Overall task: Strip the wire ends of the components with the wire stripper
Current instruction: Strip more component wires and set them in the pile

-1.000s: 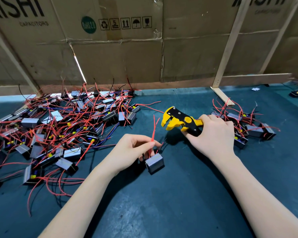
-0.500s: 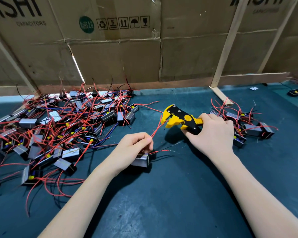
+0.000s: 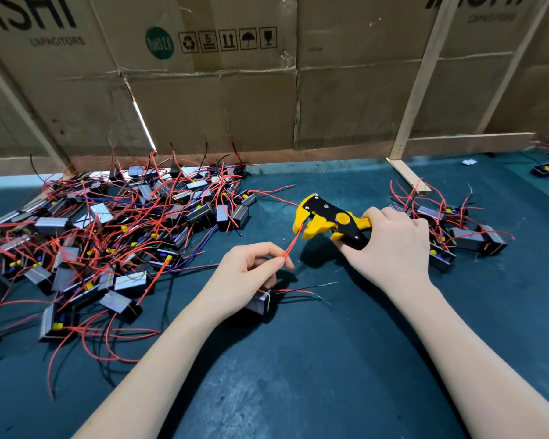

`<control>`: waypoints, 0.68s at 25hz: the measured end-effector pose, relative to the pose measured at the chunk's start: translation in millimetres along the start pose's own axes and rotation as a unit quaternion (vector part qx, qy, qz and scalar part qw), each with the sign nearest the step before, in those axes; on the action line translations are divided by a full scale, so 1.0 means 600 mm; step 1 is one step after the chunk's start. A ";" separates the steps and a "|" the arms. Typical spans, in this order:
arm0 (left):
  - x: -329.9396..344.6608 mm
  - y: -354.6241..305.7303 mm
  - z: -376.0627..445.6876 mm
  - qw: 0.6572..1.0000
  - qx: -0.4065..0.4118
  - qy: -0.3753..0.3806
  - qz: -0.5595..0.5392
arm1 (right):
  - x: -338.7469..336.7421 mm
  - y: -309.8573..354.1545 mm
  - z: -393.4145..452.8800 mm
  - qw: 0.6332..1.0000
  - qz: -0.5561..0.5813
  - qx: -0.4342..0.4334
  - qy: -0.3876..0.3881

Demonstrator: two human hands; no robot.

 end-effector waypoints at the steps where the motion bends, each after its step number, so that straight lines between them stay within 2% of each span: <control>1: -0.002 0.000 0.001 1.000 -0.001 -0.006 -0.002 | 0.000 -0.001 0.000 1.000 -0.004 0.001 -0.001; 17: -0.007 0.008 0.004 1.000 -0.009 -0.016 -0.006 | 0.000 -0.011 0.008 0.999 -0.032 -0.001 0.017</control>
Point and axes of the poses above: each hand's wrist, its own z-axis towards the middle knuckle, its own x-axis out of the palm, y = z × x, the point moved 9 cm from there along z, towards the middle knuckle, and after that the axes turned 11 degrees about -y, right-handed, at the moved point
